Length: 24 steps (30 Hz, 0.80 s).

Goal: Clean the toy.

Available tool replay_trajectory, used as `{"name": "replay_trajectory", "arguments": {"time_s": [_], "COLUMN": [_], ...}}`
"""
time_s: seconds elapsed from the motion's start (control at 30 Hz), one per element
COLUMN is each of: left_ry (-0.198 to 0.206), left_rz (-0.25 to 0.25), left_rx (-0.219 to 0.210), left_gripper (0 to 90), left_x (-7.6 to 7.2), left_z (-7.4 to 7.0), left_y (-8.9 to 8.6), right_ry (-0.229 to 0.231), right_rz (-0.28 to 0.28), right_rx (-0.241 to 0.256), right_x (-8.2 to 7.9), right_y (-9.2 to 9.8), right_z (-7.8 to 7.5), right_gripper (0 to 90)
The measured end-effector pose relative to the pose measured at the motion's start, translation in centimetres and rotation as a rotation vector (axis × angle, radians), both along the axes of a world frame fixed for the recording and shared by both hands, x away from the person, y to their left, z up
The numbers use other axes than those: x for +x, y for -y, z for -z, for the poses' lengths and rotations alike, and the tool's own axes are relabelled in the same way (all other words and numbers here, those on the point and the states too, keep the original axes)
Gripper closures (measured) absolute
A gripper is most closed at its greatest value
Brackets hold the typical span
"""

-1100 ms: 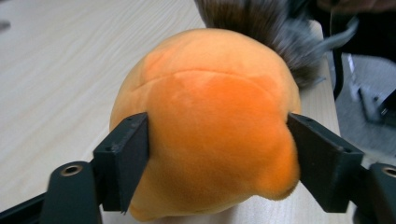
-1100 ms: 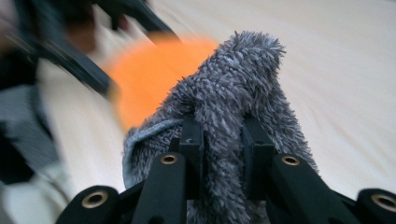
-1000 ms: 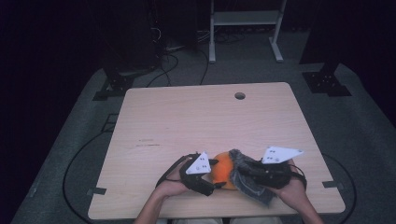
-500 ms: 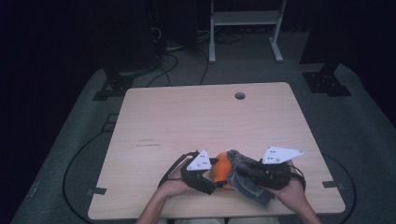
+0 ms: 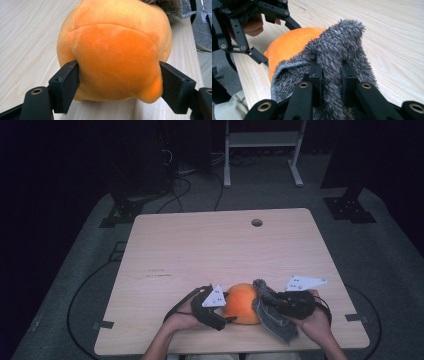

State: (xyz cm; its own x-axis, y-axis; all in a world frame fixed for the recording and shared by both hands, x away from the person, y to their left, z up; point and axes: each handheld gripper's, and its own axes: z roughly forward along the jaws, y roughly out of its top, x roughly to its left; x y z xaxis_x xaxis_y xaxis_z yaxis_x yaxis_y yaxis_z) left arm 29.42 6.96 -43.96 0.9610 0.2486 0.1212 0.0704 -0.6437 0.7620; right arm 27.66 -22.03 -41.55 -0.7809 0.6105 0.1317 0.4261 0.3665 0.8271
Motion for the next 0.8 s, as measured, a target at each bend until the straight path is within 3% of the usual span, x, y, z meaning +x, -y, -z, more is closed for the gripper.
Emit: {"name": "replay_trajectory", "arguments": {"time_s": [0.03,0.13,0.17,0.2,0.23,0.3,0.37,0.43,0.47,0.57,0.6,0.67,0.7,0.77,0.8], "left_ry": [0.000,-0.035,-0.035,-0.067,-0.067,-0.114,-0.125,-0.120,-0.120,-0.110,-0.093,-0.089,-0.088,-0.083,-0.085], "left_rz": [0.000,0.023,0.023,0.021,0.021,0.016,0.001,-0.015,-0.041,-0.044,-0.039,-0.031,-0.013,-0.007,0.008], "left_rx": [0.000,-0.079,-0.079,-0.144,-0.144,-0.237,-0.270,-0.249,-0.179,-0.154,-0.116,-0.107,-0.082,-0.073,-0.054], "left_gripper": [22.2,17.5,17.3,17.2,17.0,16.0,16.1,17.1,17.1,19.9,20.6,21.6,21.9,22.2,22.5], "left_x": [0.0,0.0,0.0,0.1,0.1,0.4,0.5,0.5,0.6,0.5,0.3,0.3,0.1,0.0,0.0], "left_z": [0.0,-0.3,-0.3,-0.4,-0.4,-0.7,-0.9,-0.8,-0.3,-0.2,-0.2,-0.2,0.0,0.0,0.0], "left_y": [0.0,-0.4,-0.4,-0.7,-0.7,-0.8,-0.8,-0.7,-0.4,-0.3,-0.1,-0.1,0.0,0.0,-0.2], "right_ry": [0.000,0.015,0.015,0.015,0.015,0.017,0.021,0.023,0.024,0.025,0.048,0.073,0.082,0.088,0.089], "right_rz": [0.000,0.009,0.009,0.010,0.010,0.008,0.003,-0.005,-0.011,-0.023,-0.021,-0.025,-0.029,-0.036,-0.048], "right_rx": [0.000,-0.011,-0.011,-0.010,-0.010,-0.003,-0.002,-0.004,-0.005,-0.012,-0.008,0.020,0.030,0.026,-0.001], "right_x": [0.0,-0.4,-0.4,-0.4,-0.4,-0.6,-0.7,-0.8,-0.9,-1.0,-1.3,-1.5,-1.6,-1.5,-1.4], "right_y": [0.0,-0.4,-0.4,-0.3,-0.3,-0.1,-0.4,-0.6,-0.7,-0.9,-1.1,-1.4,-1.7,-2.1,-2.8], "right_z": [0.0,0.2,0.2,0.2,0.2,0.4,0.4,0.5,0.4,0.2,-0.5,-1.3,-1.5,-1.6,-1.2], "right_gripper": [74.6,74.8,74.8,74.7,74.7,74.7,74.7,74.7,74.7,74.5,74.4,74.4,74.4,74.4,74.4]}}
